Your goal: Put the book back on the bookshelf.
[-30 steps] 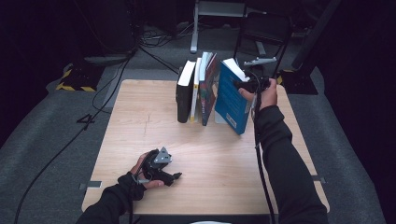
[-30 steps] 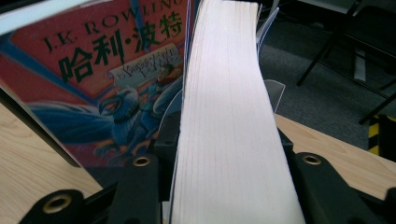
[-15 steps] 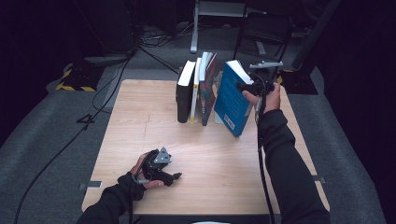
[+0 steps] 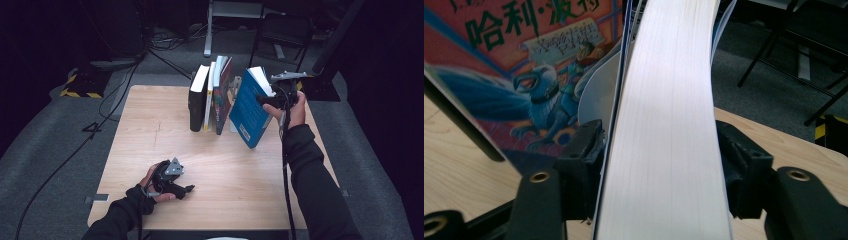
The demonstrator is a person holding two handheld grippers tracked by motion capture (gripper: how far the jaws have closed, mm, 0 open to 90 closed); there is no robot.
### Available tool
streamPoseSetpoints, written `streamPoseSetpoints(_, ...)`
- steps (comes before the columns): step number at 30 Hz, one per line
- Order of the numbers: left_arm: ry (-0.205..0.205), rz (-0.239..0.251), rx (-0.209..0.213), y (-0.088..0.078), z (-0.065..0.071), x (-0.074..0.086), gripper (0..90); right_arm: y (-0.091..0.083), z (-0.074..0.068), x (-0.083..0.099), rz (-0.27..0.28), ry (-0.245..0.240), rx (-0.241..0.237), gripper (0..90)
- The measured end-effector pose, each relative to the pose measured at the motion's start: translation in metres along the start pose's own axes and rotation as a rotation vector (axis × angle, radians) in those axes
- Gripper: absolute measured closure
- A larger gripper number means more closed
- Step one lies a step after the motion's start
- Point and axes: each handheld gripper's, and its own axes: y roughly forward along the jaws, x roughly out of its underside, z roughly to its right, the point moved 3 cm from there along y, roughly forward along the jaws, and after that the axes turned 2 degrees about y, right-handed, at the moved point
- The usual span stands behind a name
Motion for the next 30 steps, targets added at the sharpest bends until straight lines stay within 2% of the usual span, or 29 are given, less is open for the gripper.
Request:
streamPoseSetpoints(7, 0.0, 0.0, 0.0, 0.0, 0.0, 0.0, 16.8, -0.01, 0.003, 0.018, 0.027, 0.019, -0.051, 38.7)
streamPoseSetpoints(10, 0.005, 0.0, 0.002, 0.0, 0.0, 0.0, 16.7, -0.015, 0.003, 0.028, 0.052, 0.002, -0.066, 36.9)
streamPoseSetpoints(16, 0.002, 0.0, 0.001, 0.0, 0.0, 0.0, 16.7, -0.019, 0.007, 0.037, 0.069, 0.038, -0.097, 37.5)
streamPoseSetpoints(19, 0.001, 0.001, 0.002, 0.0, 0.0, 0.0, 16.7, -0.02, 0.007, 0.047, 0.054, 0.02, -0.109, 37.5)
streamPoseSetpoints(22, 0.007, -0.001, 0.003, 0.0, 0.0, 0.0, 16.7, -0.022, 0.007, 0.053, 0.064, 0.012, -0.112, 38.7)
streamPoseSetpoints(25, 0.008, -0.001, 0.004, 0.0, 0.0, 0.0, 16.7, -0.022, 0.004, 0.062, 0.066, -0.029, -0.103, 40.9)
streamPoseSetpoints(26, 0.008, -0.001, 0.004, 0.0, 0.0, 0.0, 16.7, -0.022, 0.004, 0.062, 0.066, -0.029, -0.103, 40.9)
streamPoseSetpoints(27, 0.008, -0.001, 0.004, 0.0, 0.0, 0.0, 16.7, -0.021, 0.002, 0.072, 0.057, -0.062, -0.103, 42.1)
streamPoseSetpoints(28, 0.008, -0.001, 0.004, 0.0, 0.0, 0.0, 16.7, -0.021, 0.002, 0.072, 0.057, -0.062, -0.103, 42.1)
streamPoseSetpoints(30, 0.005, -0.001, 0.005, 0.0, 0.0, 0.0, 16.7, -0.017, 0.002, 0.085, 0.053, -0.069, -0.116, 43.9)
